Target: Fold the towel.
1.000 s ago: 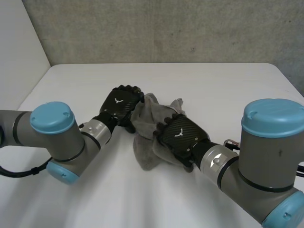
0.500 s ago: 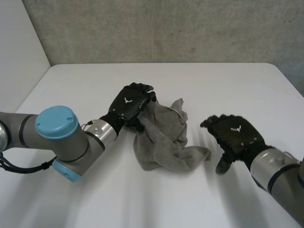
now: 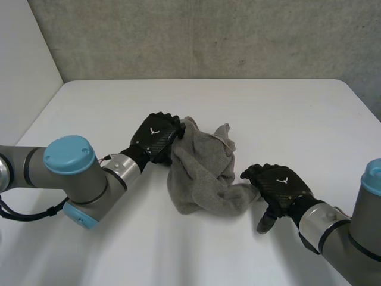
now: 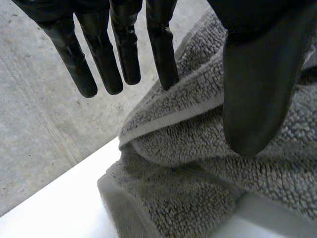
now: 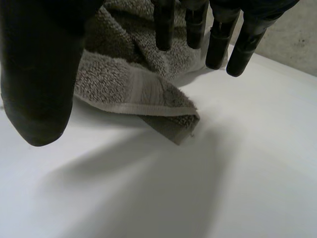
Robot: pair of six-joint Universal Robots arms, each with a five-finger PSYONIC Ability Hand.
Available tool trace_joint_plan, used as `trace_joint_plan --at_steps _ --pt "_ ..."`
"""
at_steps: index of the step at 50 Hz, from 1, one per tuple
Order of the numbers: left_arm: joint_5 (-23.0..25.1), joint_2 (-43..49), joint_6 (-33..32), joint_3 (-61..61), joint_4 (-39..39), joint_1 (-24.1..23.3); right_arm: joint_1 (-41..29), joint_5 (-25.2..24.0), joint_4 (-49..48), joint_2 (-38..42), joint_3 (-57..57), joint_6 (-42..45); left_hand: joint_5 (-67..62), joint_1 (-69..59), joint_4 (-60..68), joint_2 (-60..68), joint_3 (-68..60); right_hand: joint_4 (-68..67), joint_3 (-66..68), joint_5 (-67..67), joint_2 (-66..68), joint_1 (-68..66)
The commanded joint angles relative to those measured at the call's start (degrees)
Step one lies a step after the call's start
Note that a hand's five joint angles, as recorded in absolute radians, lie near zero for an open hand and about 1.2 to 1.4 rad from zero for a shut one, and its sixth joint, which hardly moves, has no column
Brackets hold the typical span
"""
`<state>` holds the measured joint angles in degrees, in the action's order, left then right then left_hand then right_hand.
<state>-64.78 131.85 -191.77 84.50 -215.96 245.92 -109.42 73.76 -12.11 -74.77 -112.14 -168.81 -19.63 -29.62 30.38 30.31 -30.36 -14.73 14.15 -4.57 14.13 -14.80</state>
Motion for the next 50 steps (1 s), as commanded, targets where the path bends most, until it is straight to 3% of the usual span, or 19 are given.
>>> trace_joint_plan --at_steps 1,10,16,27,29,30,31,32,34,38,43,46,50 --pt "0.1 1.3 -0.5 -0.2 0.1 0.0 -0.1 0.6 -2.0 4.4 1.9 -1.2 4.3 4.3 -5.0 -5.0 5.0 -1.6 2.1 -1.7 2.2 -1.5" --pt "0.0 2.9 -0.5 -2.0 0.4 -0.1 -1.1 1.0 -2.7 8.4 5.2 -3.5 5.8 5.8 -6.5 -6.5 6.5 -11.1 11.7 -11.3 11.7 -11.1" --pt "0.1 3.2 -0.5 -2.8 1.2 -0.1 -2.5 1.5 -3.2 9.5 7.8 -4.6 -2.8 -2.8 2.0 2.1 -2.1 -19.7 20.3 -19.9 20.3 -19.7" --pt "0.1 3.6 -0.5 -3.3 1.8 -0.2 -5.1 2.3 -3.2 12.8 10.4 -4.7 -4.0 -4.0 3.2 3.3 -3.2 -19.2 19.8 -19.4 19.8 -19.2" --pt "0.1 3.7 -0.5 -3.4 1.8 -0.2 -5.7 3.2 -3.1 13.8 11.3 -4.2 -21.8 -21.9 21.1 21.2 -21.1 -23.6 24.2 -23.7 24.2 -23.5" --pt "0.1 3.7 -0.5 -3.4 1.8 -0.2 -5.7 3.2 -3.1 13.8 11.3 -4.2 -22.0 -22.0 21.2 21.3 -21.2 -23.6 24.2 -23.8 24.2 -23.5" --pt "0.3 3.8 -0.4 -3.5 1.8 -0.2 -5.8 3.6 -3.1 13.9 11.8 -4.2 -35.1 -35.1 34.4 34.4 -34.4 -34.8 35.4 -34.9 35.4 -34.7" --pt "0.7 3.8 -0.4 -3.6 1.8 -0.2 -5.8 3.6 -3.1 13.9 11.8 -4.2 -46.7 -46.7 46.0 46.1 -46.0 -34.9 35.5 -35.0 35.5 -34.8" --pt "1.6 3.9 -0.4 -3.7 1.9 -0.2 -5.8 3.6 -2.8 13.8 13.1 -4.0 -50.3 -50.3 49.6 49.7 -49.6 -65.1 65.7 -65.2 65.7 -65.0" --pt "3.3 4.0 -0.5 -4.8 1.9 -0.2 -5.8 3.4 -2.6 13.0 15.6 -3.9 -50.4 -50.4 49.6 49.7 -49.6 -65.3 65.9 -65.4 65.9 -65.2" --pt "2.5 3.9 -0.4 -11.0 1.2 0.4 -5.5 3.1 -1.9 11.0 25.0 -2.9 -50.4 -50.4 49.6 49.7 -49.6 -65.3 65.9 -65.4 65.9 -65.2" --pt "0.4 3.9 -0.4 -18.8 1.2 3.3 -5.6 3.7 -1.2 11.4 35.3 0.6 -50.4 -50.4 49.6 49.7 -49.6 -65.3 65.9 -65.4 65.9 -65.2" --pt "-8.6 3.2 -0.5 -32.7 1.2 7.3 -5.9 5.3 -1.2 13.2 53.7 9.3 -50.4 -50.4 49.6 49.7 -49.6 -65.3 65.9 -65.4 65.9 -65.2"
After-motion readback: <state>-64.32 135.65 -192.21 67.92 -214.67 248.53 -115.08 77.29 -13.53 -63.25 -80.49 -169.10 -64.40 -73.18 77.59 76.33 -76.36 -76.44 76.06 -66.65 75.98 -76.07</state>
